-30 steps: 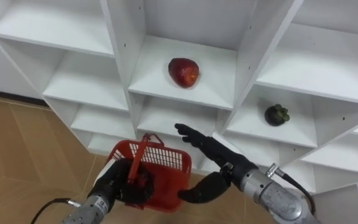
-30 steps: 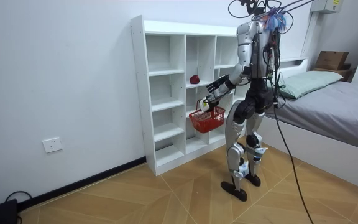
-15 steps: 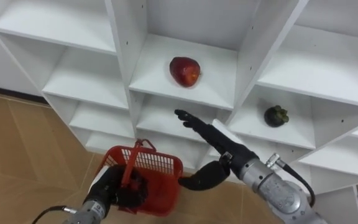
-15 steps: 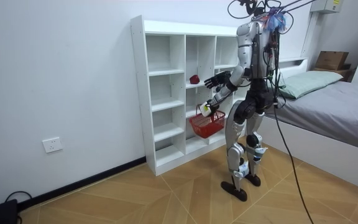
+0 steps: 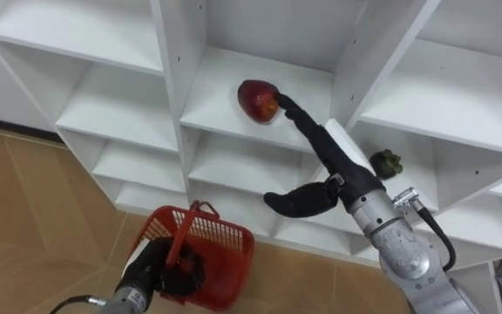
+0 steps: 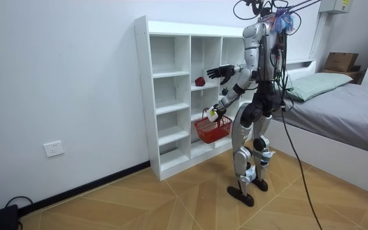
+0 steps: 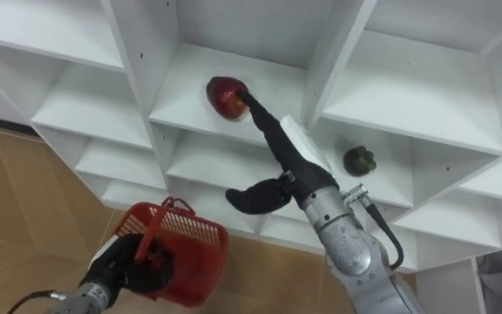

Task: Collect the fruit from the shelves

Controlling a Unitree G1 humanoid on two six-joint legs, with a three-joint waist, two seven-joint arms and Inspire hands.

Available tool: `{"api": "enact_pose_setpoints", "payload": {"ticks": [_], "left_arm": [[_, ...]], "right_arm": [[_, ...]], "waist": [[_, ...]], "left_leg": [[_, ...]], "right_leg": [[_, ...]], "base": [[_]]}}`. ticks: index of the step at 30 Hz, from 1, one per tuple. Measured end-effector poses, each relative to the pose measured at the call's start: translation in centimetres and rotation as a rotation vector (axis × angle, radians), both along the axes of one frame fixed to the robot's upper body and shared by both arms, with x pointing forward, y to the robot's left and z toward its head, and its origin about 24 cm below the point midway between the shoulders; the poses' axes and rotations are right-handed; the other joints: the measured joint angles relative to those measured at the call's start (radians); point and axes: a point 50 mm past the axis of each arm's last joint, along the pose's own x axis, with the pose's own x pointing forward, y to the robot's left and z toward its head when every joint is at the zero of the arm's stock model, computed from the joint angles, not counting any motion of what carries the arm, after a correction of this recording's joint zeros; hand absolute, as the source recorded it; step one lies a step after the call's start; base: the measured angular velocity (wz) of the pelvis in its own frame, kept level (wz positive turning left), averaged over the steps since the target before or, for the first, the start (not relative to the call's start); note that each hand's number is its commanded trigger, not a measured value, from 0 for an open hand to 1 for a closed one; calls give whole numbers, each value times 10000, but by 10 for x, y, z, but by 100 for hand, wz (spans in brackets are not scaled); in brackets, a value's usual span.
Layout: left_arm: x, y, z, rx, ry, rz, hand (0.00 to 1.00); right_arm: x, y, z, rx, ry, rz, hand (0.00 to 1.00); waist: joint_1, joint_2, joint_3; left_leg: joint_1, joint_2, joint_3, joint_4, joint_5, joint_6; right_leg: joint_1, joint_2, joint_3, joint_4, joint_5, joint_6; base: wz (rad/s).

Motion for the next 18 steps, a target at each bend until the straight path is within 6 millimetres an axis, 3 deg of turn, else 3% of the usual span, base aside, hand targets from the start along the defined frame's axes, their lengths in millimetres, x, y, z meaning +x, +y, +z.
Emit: {"api": "enact_pose_setpoints", "payload": {"ticks": [6,18], "left_arm": [[-10,2,-9,138,571,-70,100],[-10,-3,-9,10,579,-74,100]], "right_arm": [[4,2,7,200,-521,-109,0],[8,9,16,542,-1084,-100,0]], "waist": [[46,42,29],[423,179,66]], "left_leg": [[174,0,-86,-106,-1,-3],[152,-54,-246,-101,5,-9]], "right_leg": [[201,5,-31,-18,1,-1],[238,-11,-228,-37,2,-3]], "base": [[2],[3]]}}
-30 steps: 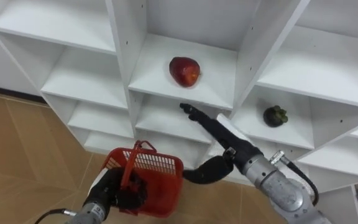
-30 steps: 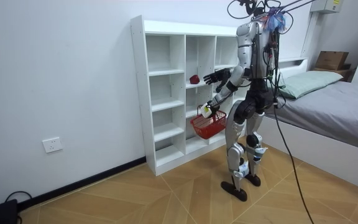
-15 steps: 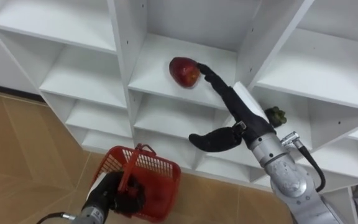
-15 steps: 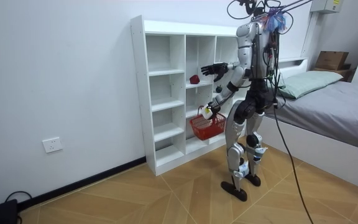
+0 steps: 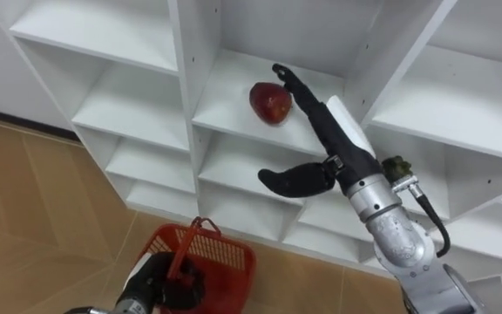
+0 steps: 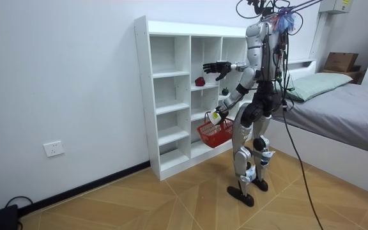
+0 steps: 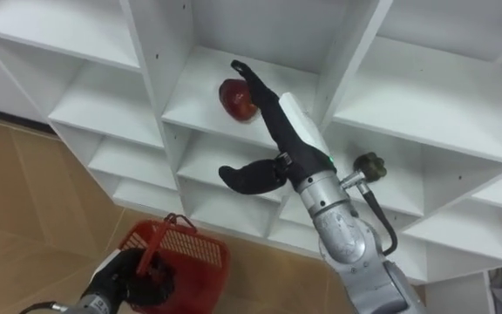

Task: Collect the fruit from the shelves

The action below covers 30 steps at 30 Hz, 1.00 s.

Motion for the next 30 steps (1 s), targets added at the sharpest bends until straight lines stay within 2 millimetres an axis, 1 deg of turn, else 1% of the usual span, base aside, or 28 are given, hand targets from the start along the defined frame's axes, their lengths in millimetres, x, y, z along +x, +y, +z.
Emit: {"api": "enact_pose_setpoints", "payload": {"ticks": [6,11,18,21,23,24,26,28,30], "left_arm": [[1,-9,0,-240,-68,8,100],[1,-11,0,-287,-95,-14,100],[2,-10,1,-236,-135,-55,100],[2,-9,1,-175,-129,-94,100],[1,-9,0,-176,-108,-93,100],[0,-8,0,-165,-71,-86,100],[0,-8,0,-168,-56,-90,100],[-1,-8,0,-176,-44,-87,100],[-1,-9,-1,-197,-16,-79,100]], "right_arm": [[2,0,3,311,-106,-99,0],[11,-1,9,352,-455,-344,0],[17,-7,8,689,-405,-854,0],[27,-10,9,634,-521,-1160,0],[31,-13,13,668,-683,-1370,0],[32,-13,16,727,-834,-1471,0],[34,-16,19,914,-964,-1691,0],[35,-20,20,1224,-1012,-1988,0],[36,-24,22,1306,-1127,-2256,0]], "waist": [[100,109,-28],[91,112,-26],[120,110,-25],[113,108,-24],[120,97,-20],[115,90,-20],[92,71,-19],[100,29,-25],[94,21,-23]], "left_leg": [[22,9,-31,8,4,5],[33,17,-30,12,11,-4],[175,9,-110,12,19,-9],[182,-1,-123,11,40,-11],[174,-23,-147,-6,61,-8],[174,-81,-173,-22,69,-9],[179,-117,-258,-40,92,-7],[205,-124,-322,-5,101,-3],[199,-128,-336,-5,104,2]], "right_leg": [[68,-38,-44,0,-1,3],[118,-31,-37,2,-1,3],[259,-35,-37,-5,-3,5],[256,-48,-72,-9,-3,5],[257,-55,-73,-30,-3,5],[260,-57,-76,-57,-4,5],[321,-77,-155,-142,-3,5],[383,-157,-312,-166,-10,17],[402,-177,-328,-165,-15,26]], "base": [[4],[0],[2],[1],[4],[6],[11],[12],[8]]}}
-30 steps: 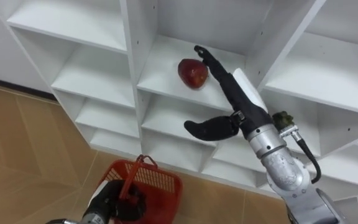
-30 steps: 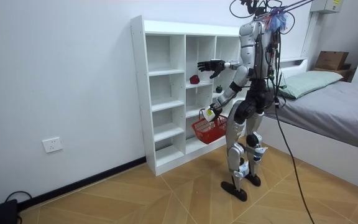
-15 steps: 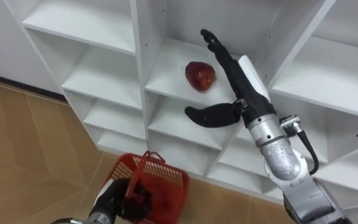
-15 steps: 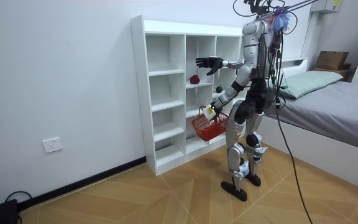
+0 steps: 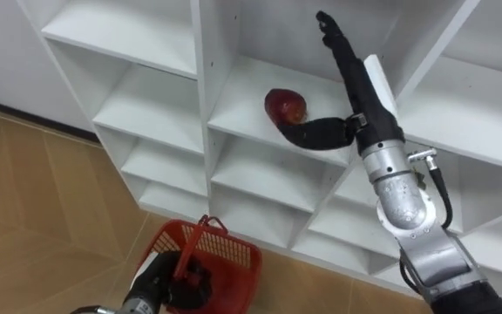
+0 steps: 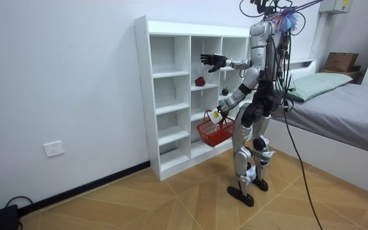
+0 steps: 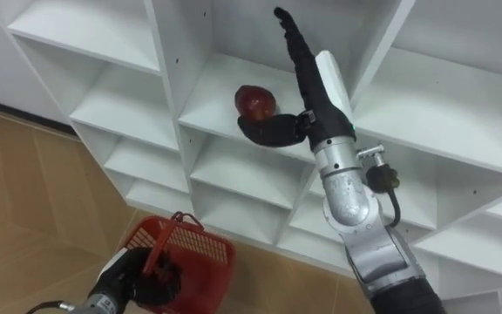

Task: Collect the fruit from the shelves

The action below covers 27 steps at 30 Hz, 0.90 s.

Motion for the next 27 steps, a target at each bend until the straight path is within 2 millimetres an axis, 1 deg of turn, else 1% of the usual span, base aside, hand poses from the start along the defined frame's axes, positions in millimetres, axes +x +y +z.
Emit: {"api": "enact_pose_setpoints", "payload": {"ticks": [4,7,11,15,22,23,25,27], "left_arm": [[-1,0,-1,-6,83,21,100],[-2,0,-1,0,87,5,100],[-1,-1,-1,-1,84,-7,100],[1,-2,1,31,-76,-128,100],[4,-1,3,63,-136,-174,100],[4,-1,3,48,-137,-184,100],[6,-2,4,-78,-142,-328,100],[7,-3,4,-188,-94,-462,100]], "right_arm": [[0,-1,1,160,-131,-253,0],[0,-3,1,485,-161,-392,0],[0,-5,-1,677,-140,-516,0],[7,-7,-10,611,293,-586,0],[17,-15,-23,983,1150,-797,0],[18,-15,-24,951,1211,-828,0],[22,-18,-27,740,1385,-944,0],[25,-19,-29,605,1526,-1040,0]], "waist": [[32,-23,8],[23,-40,19],[29,-39,22],[34,8,52],[76,46,77],[96,48,78],[210,104,115],[252,152,128]], "left_leg": [[2,0,-3,-3,4,8],[-27,2,-40,0,8,15],[-73,3,-93,-7,8,15],[-170,-1,-96,42,12,22],[-365,-34,-318,173,24,32],[-368,-38,-335,184,24,32],[-400,-49,-371,175,24,33],[-447,-56,-416,173,24,33]], "right_leg": [[16,-26,-46,0,-6,16],[20,-51,-265,0,-5,17],[22,-63,-331,2,-6,18],[1,-74,-404,4,-6,18],[-56,-105,-603,2,-12,26],[-56,-108,-606,2,-13,29],[-57,-115,-654,2,-16,32],[-62,-117,-703,-1,-18,36]], "base": [[2],[4],[5],[6],[11],[3],[5],[9]]}}
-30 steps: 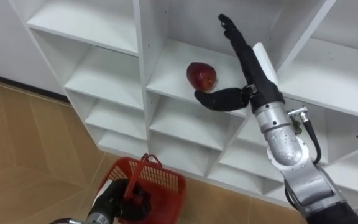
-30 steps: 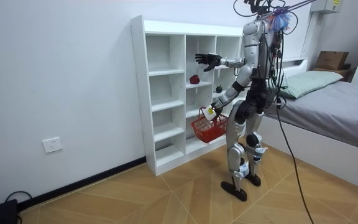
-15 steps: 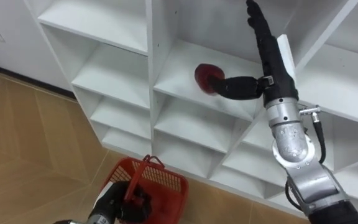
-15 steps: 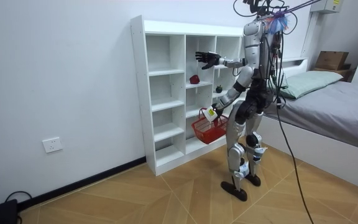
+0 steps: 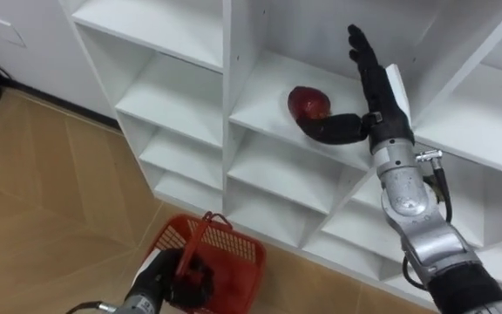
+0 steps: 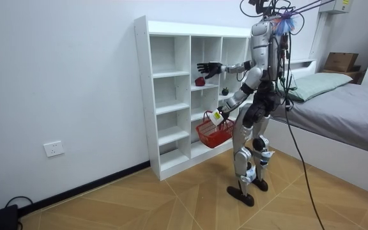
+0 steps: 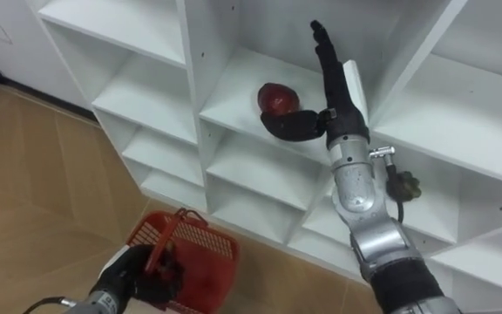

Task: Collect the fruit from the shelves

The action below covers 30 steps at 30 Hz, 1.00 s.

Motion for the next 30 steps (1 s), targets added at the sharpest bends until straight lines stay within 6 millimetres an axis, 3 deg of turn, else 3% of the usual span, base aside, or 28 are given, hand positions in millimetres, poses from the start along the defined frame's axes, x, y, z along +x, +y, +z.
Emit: {"api": "enact_pose_setpoints", "payload": {"ticks": [8,19,30], "left_arm": [[-2,-7,-2,-232,299,-410,100],[-7,-9,-7,-261,720,-640,100],[-4,-12,-6,-177,648,-862,100]], "right_arm": [[13,-4,-3,-283,583,-145,0],[18,-5,-3,-424,880,4,0],[18,-10,-9,-414,1254,-199,0]], "waist": [[39,183,-5],[65,152,17],[29,82,72]], "left_leg": [[-141,-130,-83,13,123,68],[-488,-322,-84,-49,269,219],[-821,-329,-65,133,282,236]], "right_leg": [[-170,-163,-130,179,-50,73],[-671,-434,-119,586,-107,166],[-892,-468,-248,639,-119,184]], "base": [[7],[0],[4]]}}
